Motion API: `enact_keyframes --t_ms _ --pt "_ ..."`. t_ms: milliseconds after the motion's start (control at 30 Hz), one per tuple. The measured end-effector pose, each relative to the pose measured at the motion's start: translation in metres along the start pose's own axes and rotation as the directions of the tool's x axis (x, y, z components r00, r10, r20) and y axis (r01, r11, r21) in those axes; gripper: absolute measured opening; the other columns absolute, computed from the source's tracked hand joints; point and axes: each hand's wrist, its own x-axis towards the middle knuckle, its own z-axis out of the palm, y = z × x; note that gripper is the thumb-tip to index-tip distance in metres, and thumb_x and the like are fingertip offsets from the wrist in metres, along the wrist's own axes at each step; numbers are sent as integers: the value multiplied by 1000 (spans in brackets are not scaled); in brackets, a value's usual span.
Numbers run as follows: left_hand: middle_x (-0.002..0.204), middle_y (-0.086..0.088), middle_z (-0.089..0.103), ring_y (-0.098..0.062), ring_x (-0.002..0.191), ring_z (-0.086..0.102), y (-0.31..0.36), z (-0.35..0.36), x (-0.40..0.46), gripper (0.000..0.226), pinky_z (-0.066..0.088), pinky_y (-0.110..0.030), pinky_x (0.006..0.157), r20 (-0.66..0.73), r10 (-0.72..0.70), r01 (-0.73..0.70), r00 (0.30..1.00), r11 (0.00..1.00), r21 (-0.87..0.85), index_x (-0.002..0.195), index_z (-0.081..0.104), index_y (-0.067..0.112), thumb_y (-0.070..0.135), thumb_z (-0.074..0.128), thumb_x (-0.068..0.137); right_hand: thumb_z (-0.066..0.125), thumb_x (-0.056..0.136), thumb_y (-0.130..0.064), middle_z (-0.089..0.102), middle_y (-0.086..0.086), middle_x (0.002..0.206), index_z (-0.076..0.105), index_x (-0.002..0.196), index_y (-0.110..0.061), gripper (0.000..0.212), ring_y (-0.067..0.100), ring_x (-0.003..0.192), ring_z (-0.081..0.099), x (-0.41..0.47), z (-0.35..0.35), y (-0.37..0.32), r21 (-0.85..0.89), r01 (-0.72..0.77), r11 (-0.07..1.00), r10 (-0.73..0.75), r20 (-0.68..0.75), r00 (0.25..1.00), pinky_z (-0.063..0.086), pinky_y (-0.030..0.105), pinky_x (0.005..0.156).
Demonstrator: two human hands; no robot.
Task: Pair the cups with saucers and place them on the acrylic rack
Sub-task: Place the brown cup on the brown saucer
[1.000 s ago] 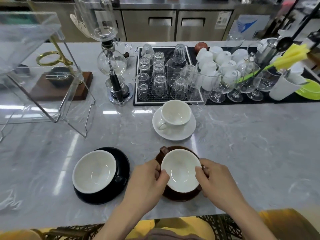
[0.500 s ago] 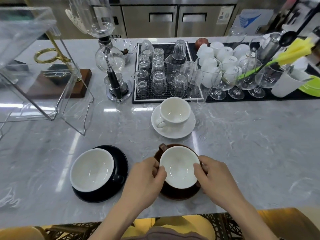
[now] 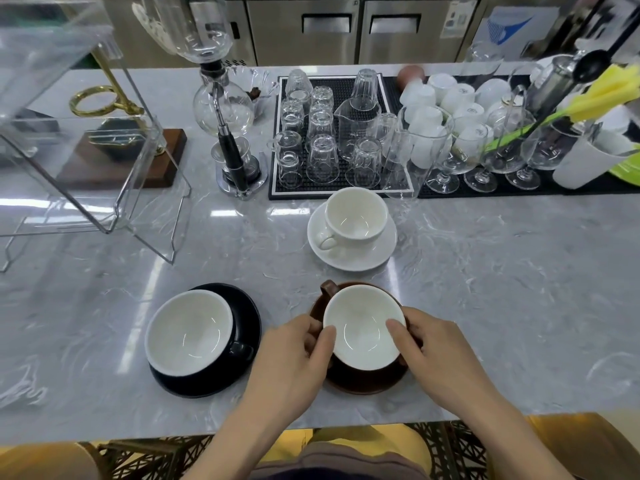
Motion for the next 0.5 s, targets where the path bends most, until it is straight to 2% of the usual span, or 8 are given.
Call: enact_keyframes --t_ms 100,200,267,400,500 --pt "61 6 72 -6 60 67 -4 0 -4 25 54 -27 59 -35 -20 20 999 1000 0 79 64 32 51 56 93 41 90 -60 69 -5 69 65 100 -40 33 7 66 64 -2 -3 0 -12 8 1000 -8 -7 1000 56 34 60" --pt "61 8 72 -6 59 66 -7 -4 -6 25 50 -23 57 -60 -12 12 998 1000 1 78 63 32 49 55 94 49 85 -61 67 -15 69 58 103 -46 25 2 65 63 -3 -7 -3 -3 -3 1000 3 -97 995 54 28 58" --pt "61 10 71 -7 56 64 -9 -10 -9 25 49 -25 55 -73 -8 7 997 1000 -13 75 62 32 47 56 95 55 84 -57 67 -17 67 61 102 -44 23 0 64 63 -4 -8 -7 27 0 1000 4 -168 986 53 26 58" --pt "58 7 69 -9 50 60 -10 -28 -19 28 48 -26 53 -136 25 -40 990 994 -104 72 63 31 48 57 93 63 86 -43 63 -6 58 62 86 -40 4 8 59 61 -7 -4 -29 82 69 994 -44 -267 963 47 19 54" --pt "57 9 68 -12 53 63 -13 -48 -25 35 50 -28 53 -206 59 -85 977 989 -121 70 63 30 56 52 90 64 86 -39 60 -2 58 62 78 -37 9 12 58 59 -9 6 -50 89 127 988 -98 -274 957 45 20 56"
